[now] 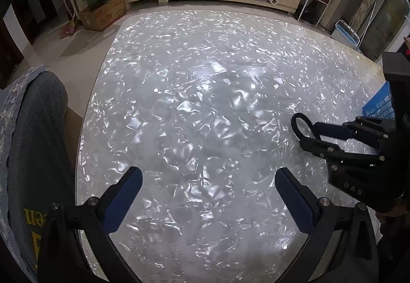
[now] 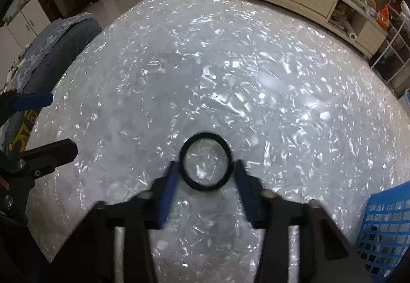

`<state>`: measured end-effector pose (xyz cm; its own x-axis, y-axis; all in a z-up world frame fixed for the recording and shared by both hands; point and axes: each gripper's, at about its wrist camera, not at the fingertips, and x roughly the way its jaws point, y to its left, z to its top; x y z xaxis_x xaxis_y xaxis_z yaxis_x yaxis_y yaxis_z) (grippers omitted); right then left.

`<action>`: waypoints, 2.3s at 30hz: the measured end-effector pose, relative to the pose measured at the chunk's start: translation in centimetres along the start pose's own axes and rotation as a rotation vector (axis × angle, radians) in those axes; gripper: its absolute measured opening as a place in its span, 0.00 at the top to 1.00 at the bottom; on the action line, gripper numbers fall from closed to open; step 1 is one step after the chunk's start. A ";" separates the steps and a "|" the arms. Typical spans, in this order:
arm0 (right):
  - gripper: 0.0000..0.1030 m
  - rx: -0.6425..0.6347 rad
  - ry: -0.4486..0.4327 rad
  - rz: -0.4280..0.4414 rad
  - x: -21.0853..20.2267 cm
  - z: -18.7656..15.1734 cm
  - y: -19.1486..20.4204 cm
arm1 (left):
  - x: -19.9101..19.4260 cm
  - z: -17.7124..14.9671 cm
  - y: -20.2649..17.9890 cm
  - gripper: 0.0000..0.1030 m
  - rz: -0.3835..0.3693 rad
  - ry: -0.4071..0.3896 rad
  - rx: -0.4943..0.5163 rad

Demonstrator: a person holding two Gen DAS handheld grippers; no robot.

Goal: Organize soft objects
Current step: 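Grasp the black rubber ring with the right gripper, then carry the black ring with the right gripper into the basket and release it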

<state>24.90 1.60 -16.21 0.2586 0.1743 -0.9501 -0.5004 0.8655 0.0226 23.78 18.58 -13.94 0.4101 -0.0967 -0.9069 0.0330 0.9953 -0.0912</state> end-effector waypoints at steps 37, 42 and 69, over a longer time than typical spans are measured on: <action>0.93 0.135 -0.250 -0.031 -21.6 -12.0 -8.6 | -11.5 -0.4 -20.0 0.00 -0.103 -0.190 0.232; 0.93 0.193 -0.252 -0.062 -22.0 -13.3 -11.9 | -10.8 0.5 -23.2 0.00 -0.110 -0.180 0.268; 0.92 0.295 -0.034 -0.044 -15.3 -14.5 -18.4 | -4.8 2.5 -29.0 0.00 -0.138 -0.090 0.349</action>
<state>18.18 -23.84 -6.61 0.3050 0.1453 -0.9412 -0.2281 0.9707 0.0759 23.18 -9.77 -5.92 0.4579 -0.2444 -0.8547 0.3954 0.9171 -0.0505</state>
